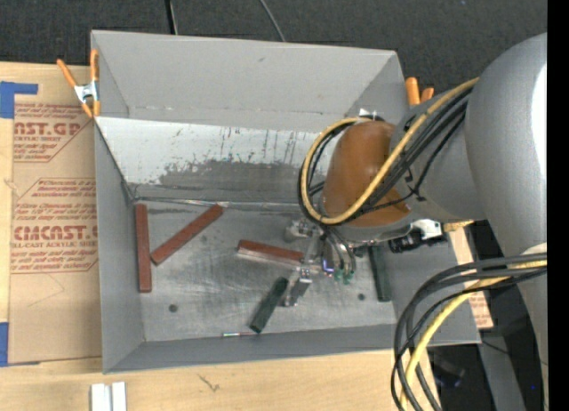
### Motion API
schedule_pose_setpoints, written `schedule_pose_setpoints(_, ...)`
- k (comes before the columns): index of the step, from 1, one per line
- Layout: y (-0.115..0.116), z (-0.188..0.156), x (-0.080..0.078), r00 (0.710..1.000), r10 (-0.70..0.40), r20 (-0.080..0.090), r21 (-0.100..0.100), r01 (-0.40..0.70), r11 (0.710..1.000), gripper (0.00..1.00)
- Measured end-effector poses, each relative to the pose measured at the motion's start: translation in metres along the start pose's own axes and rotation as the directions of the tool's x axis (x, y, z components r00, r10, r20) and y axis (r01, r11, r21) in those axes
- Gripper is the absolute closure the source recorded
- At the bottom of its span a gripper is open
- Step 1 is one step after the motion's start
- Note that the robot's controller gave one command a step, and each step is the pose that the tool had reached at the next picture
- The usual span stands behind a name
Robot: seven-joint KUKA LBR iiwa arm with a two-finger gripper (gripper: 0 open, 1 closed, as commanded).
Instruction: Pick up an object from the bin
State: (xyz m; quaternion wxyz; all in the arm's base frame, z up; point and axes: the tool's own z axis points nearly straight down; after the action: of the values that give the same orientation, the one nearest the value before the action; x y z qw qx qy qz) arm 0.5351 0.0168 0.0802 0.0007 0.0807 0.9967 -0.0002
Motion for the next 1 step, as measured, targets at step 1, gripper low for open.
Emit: schedule_pose_setpoints(1, 0.0068, 0.0093, -0.0041, 0.99, 0.144, -0.007, 0.002, -0.144, 0.99, 0.0)
